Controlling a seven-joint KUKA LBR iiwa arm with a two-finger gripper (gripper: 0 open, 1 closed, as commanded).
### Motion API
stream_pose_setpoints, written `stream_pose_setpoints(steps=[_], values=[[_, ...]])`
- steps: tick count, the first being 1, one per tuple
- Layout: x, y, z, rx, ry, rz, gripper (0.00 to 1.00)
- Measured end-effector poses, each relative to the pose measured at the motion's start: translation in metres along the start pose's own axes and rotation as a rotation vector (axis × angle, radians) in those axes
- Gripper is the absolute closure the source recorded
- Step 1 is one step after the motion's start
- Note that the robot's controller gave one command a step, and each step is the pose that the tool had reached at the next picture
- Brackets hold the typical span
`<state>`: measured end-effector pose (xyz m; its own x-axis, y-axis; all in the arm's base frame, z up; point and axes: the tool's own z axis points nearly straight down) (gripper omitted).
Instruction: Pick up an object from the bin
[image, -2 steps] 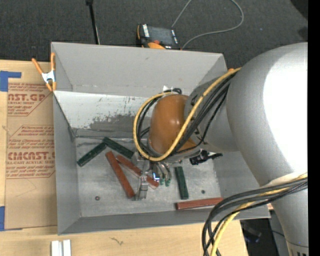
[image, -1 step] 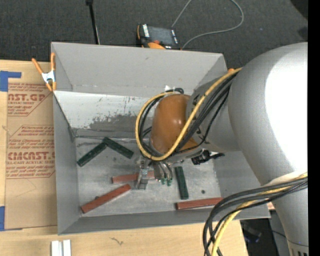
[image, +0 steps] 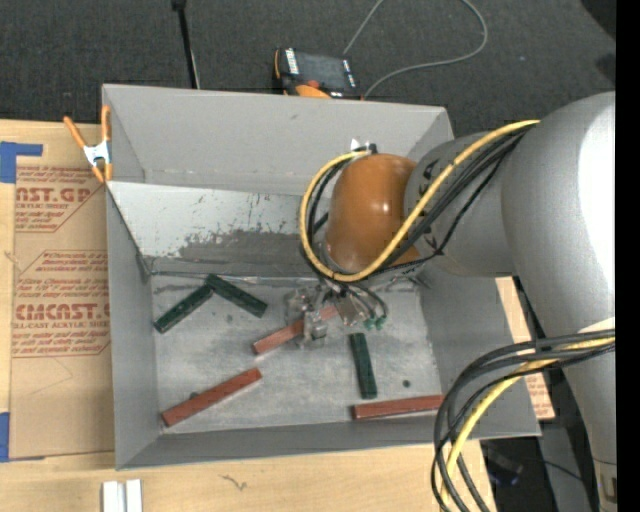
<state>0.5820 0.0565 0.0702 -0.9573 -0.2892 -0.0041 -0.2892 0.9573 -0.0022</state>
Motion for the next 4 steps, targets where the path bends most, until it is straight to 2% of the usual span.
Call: stream_pose_setpoints(steps=[1, 2, 3, 4], values=[[0.022, 0.003, -0.124, 0.0, -0.005, -0.002, 1.0], [0.023, 0.004, -0.119, -0.002, 0.001, -0.002, 0.0], [0.073, 0.068, -0.056, -0.005, 0.008, -0.203, 0.0], [0.05, 0.108, 0.002, -0.007, 0.007, -0.215, 0.0]])
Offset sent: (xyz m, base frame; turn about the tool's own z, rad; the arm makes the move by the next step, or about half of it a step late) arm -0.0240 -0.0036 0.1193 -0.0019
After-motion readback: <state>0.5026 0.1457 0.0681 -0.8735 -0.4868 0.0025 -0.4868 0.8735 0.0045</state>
